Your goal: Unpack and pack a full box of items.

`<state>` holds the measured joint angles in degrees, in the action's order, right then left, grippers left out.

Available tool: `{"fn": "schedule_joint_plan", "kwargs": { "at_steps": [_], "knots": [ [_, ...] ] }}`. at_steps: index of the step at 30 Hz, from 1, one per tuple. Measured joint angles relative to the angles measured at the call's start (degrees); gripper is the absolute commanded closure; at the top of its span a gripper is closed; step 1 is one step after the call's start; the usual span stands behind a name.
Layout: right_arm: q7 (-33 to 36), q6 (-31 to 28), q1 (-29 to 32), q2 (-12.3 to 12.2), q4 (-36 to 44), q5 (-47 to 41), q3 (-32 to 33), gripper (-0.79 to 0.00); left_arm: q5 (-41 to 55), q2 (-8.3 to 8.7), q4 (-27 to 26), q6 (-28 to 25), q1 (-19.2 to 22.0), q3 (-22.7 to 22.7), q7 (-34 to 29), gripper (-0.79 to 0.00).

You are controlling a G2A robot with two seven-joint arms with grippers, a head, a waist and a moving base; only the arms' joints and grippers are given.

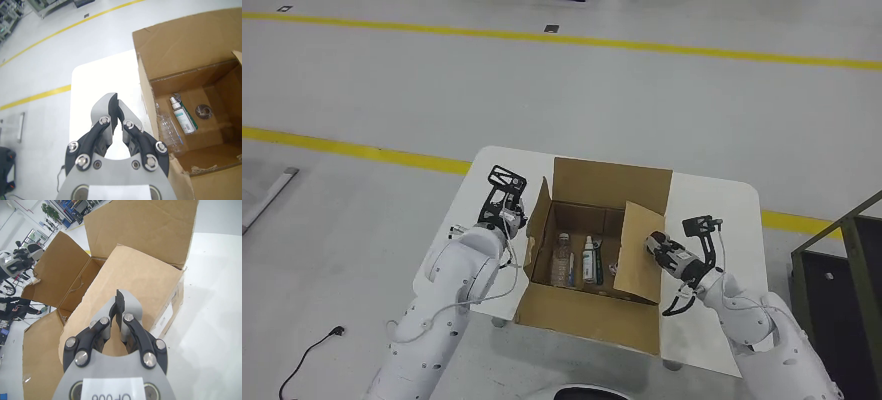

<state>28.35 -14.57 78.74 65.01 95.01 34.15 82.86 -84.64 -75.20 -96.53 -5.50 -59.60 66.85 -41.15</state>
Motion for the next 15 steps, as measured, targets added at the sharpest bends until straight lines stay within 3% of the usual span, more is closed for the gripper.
{"fn": "schedule_joint_plan", "kwargs": {
  "at_steps": [4, 15],
  "knots": [
    [1.0, 0.2, -0.1, -0.1, 0.0, -2.0, 0.5, 0.000, -5.6, 0.60, 0.2, -5.4, -1.9, -0.2, 6.3, 0.000],
    [4.5, 1.4, -0.7, -0.3, 0.2, -6.2, 1.4, 0.000, -3.4, 0.61, 0.6, -5.5, -2.5, 0.3, 7.1, 0.000]
  ]
}}
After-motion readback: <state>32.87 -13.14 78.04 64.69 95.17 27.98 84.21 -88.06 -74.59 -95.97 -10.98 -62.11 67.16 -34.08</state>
